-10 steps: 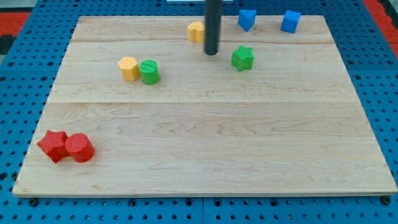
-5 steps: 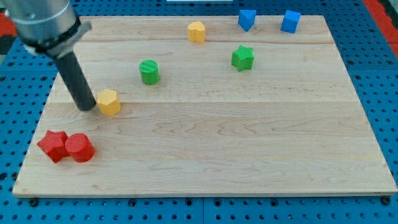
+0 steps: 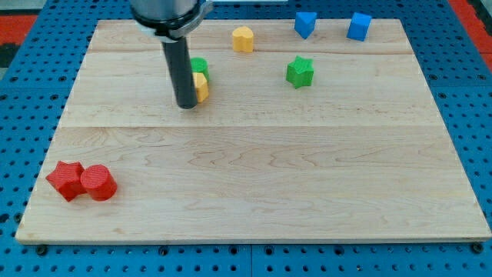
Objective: Push the hexagon into the green circle
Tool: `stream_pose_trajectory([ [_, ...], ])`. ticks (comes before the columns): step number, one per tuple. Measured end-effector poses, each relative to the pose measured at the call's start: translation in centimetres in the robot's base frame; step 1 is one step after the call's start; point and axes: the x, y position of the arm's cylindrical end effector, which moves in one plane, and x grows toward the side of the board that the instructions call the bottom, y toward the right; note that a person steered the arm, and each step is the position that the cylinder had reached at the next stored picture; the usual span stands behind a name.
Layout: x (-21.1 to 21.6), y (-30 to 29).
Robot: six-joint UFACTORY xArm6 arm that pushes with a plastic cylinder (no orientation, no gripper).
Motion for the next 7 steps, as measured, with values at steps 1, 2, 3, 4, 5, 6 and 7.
stream_pose_trajectory([
  [1,0.3,-0.4],
  [2,0.2,-0.1],
  [3,-1.9,5.9],
  [4,-2.7,9.4],
  [5,2.3,5.6],
  [6,0.6,-1.8],
  [7,-0.8,-0.2],
])
